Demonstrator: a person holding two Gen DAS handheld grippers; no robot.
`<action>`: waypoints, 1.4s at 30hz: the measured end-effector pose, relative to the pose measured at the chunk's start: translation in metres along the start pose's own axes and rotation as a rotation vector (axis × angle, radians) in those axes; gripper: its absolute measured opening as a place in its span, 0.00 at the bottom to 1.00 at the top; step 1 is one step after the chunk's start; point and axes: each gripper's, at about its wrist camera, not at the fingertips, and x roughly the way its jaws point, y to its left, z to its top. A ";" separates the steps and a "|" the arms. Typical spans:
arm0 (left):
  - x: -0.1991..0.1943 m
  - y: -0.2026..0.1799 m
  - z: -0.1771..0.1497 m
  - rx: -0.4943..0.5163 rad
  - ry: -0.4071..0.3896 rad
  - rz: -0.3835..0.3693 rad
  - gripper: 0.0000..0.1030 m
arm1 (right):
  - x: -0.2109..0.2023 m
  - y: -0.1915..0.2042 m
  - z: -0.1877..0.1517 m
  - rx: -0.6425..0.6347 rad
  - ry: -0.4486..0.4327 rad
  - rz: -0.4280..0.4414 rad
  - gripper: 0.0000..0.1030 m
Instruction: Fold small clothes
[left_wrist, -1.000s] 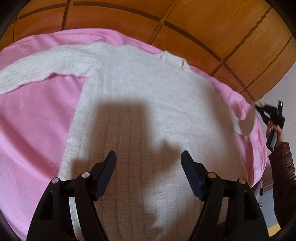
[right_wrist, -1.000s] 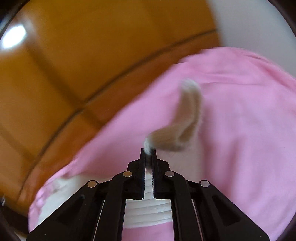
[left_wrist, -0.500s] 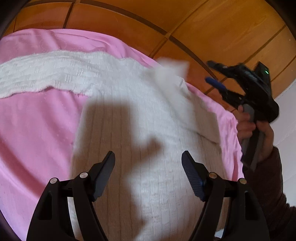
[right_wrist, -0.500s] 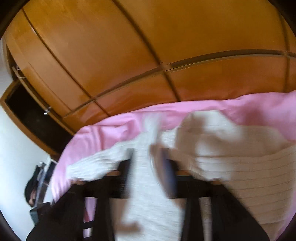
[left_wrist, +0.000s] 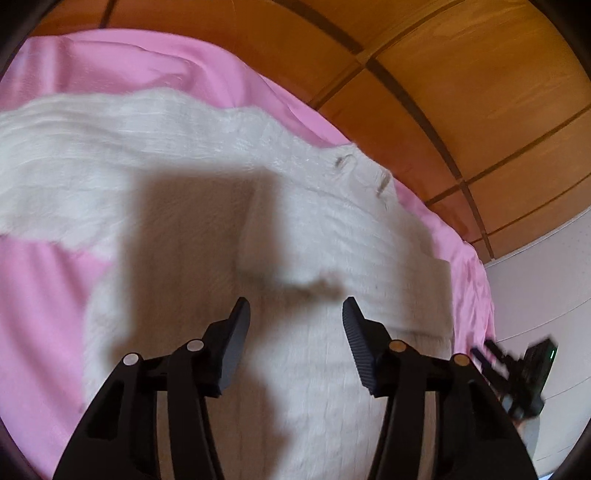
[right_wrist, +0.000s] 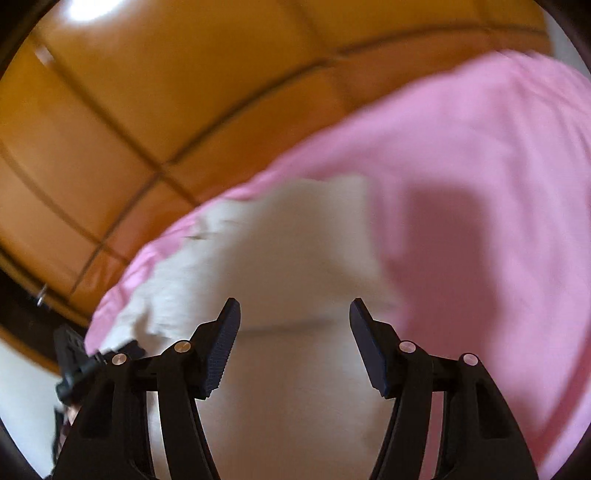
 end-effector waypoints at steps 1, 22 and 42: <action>0.006 -0.003 0.003 0.005 0.000 0.007 0.36 | -0.002 -0.009 -0.001 0.013 -0.003 -0.010 0.59; -0.073 0.061 -0.012 -0.058 -0.210 0.212 0.51 | 0.136 0.089 -0.030 -0.336 -0.029 -0.300 0.81; -0.249 0.330 -0.038 -0.849 -0.616 0.160 0.44 | 0.133 0.091 -0.033 -0.361 -0.053 -0.337 0.85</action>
